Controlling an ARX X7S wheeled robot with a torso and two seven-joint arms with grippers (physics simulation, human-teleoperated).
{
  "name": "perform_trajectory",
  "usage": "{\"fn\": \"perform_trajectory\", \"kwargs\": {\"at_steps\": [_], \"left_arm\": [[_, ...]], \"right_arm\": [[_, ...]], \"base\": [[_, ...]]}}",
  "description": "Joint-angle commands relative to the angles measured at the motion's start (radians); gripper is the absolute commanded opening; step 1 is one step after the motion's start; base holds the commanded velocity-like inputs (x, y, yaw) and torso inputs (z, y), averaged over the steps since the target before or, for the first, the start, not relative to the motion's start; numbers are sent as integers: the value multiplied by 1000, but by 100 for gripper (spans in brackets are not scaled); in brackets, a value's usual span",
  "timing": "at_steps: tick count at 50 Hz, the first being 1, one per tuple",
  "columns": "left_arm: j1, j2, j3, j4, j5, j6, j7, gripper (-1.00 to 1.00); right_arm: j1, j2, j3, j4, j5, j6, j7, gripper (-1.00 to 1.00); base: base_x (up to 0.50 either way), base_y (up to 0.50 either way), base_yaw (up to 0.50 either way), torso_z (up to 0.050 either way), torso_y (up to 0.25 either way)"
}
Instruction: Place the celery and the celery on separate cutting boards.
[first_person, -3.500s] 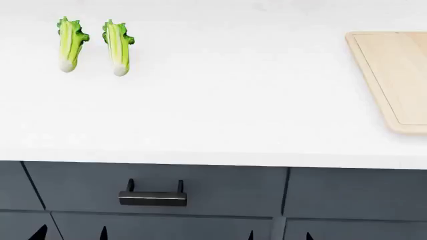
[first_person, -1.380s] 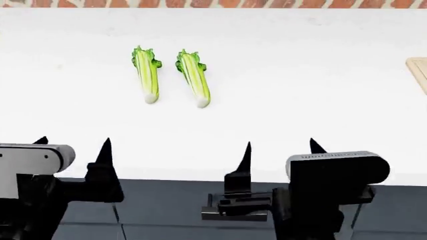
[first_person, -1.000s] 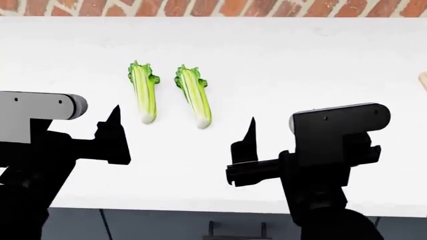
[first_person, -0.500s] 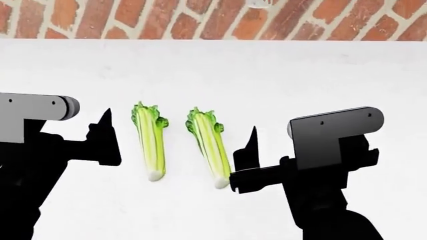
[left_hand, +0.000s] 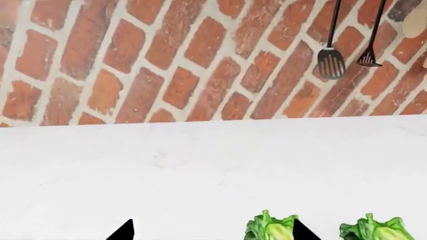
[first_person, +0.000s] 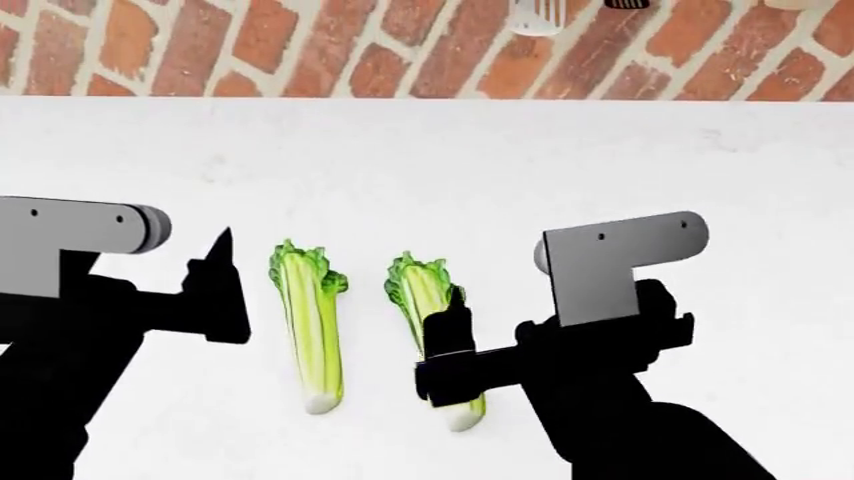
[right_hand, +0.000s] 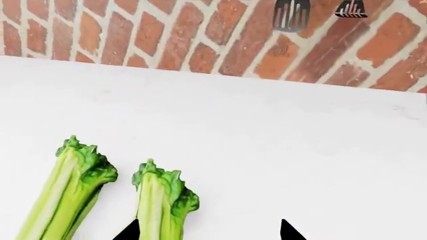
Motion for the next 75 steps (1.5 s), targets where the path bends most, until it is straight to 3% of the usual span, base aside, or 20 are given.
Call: {"fn": "perform_trajectory", "kwargs": {"at_steps": [1,15,24,25,34,41,47,49,52,54,57,59,75], "left_arm": [[8,0,5,-8,-7,10,-1,100],[27,-2,18,-32,-10,39,8,100],[26,1,27,-40,-12,43,4,100],[28,0,26,-40,-14,44,5,100],[24,13,31,-38,-26,31,-6,100],[-3,69,42,-48,-51,-22,-40,100],[-23,105,57,-70,-53,-42,-75,100],[-30,132,40,-97,-60,-44,-99,100],[-39,175,40,-119,-86,-102,-144,100],[-66,190,33,-175,-177,-83,-209,100],[-88,179,117,-200,-185,-85,-272,100],[-99,191,117,-259,-262,-83,-321,100],[-132,181,321,-571,-242,130,-283,100]], "right_arm": [[52,-40,-53,134,31,71,-30,100],[52,-80,-157,398,-30,-69,-76,100],[52,-69,-165,389,-28,-79,-80,100],[50,-67,-168,384,-32,-85,-78,-100],[60,-42,-146,198,-26,-33,-11,-100],[43,-43,-16,-17,-6,-30,84,-100],[1,-17,48,-144,-104,-82,234,-100],[16,22,10,-161,-126,-38,245,-100],[-7,22,64,-184,-120,-40,263,-100],[-24,19,74,-192,-116,-50,264,-100],[-33,14,77,-179,-111,-71,256,-100],[-35,15,90,-202,-99,-57,255,-100],[-49,16,107,-196,-81,-76,246,-100]], "base": [[0,0,0,0,0],[0,0,0,0,0],[0,0,0,0,0],[0,0,0,0,0],[0,0,0,0,0],[0,0,0,0,0],[0,0,0,0,0],[0,0,0,0,0],[0,0,0,0,0],[0,0,0,0,0],[0,0,0,0,0],[0,0,0,0,0],[0,0,0,0,0]]}}
